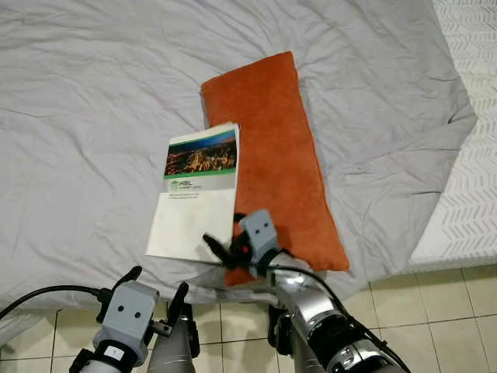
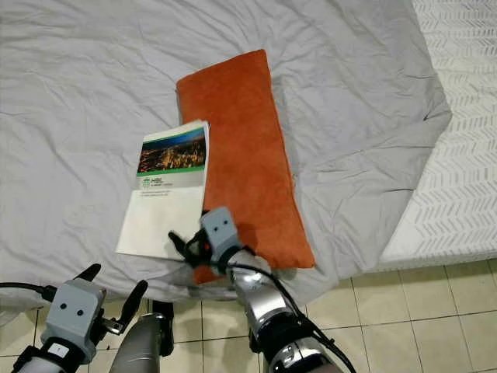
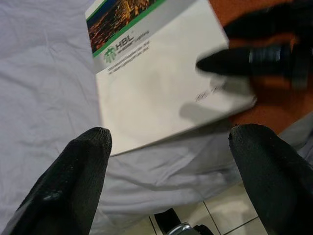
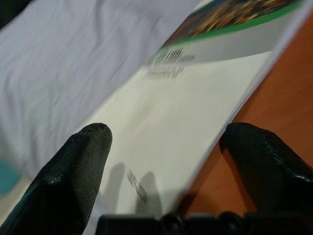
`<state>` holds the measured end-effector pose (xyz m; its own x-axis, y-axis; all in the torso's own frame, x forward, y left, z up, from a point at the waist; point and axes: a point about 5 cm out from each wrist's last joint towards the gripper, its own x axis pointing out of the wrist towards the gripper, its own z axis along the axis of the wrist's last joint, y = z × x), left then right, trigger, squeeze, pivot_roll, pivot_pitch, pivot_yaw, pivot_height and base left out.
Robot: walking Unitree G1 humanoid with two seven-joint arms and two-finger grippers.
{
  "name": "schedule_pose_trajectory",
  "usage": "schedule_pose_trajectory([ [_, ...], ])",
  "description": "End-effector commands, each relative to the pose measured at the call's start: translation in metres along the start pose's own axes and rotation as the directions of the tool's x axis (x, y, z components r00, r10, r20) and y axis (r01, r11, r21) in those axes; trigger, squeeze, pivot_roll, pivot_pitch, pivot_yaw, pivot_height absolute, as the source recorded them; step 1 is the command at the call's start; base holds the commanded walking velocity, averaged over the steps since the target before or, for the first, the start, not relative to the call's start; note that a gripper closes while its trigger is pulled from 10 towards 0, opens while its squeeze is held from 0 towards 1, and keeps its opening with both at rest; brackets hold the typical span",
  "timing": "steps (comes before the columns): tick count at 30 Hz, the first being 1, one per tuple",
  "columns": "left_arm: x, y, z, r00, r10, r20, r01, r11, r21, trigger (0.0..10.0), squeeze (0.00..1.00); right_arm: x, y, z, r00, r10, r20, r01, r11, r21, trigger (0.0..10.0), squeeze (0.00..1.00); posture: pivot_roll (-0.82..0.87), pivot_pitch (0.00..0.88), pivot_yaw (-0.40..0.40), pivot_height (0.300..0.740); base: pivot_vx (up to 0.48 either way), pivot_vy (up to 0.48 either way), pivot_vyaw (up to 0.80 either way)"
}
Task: Clean up the room
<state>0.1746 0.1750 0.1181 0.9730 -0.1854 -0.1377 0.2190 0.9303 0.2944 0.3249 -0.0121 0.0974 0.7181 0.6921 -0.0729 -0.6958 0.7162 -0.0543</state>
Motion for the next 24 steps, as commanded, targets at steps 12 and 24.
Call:
schedule_pose_trajectory([
  [12, -0.003, -0.007, -0.016, 0.997, 0.004, -0.080, -0.004, 1.000, -0.001, 10.0, 0.00, 0.010, 0.044, -0.024, 0.984, 0.135, -0.117, -0.115, 0.980, 0.162, 10.0, 0.00, 0.22, 0.627, -0.059, 0.740, 0.000, 0.000, 0.00],
  [24, 0.020, 0.013, -0.047, 0.978, 0.136, -0.161, -0.150, 0.986, -0.076, 10.0, 0.00, -0.032, -0.003, -0.012, 0.975, -0.197, 0.104, 0.203, 0.978, -0.051, 10.0, 0.00, 0.12, 0.550, -0.121, 0.740, 0.000, 0.000, 0.00],
])
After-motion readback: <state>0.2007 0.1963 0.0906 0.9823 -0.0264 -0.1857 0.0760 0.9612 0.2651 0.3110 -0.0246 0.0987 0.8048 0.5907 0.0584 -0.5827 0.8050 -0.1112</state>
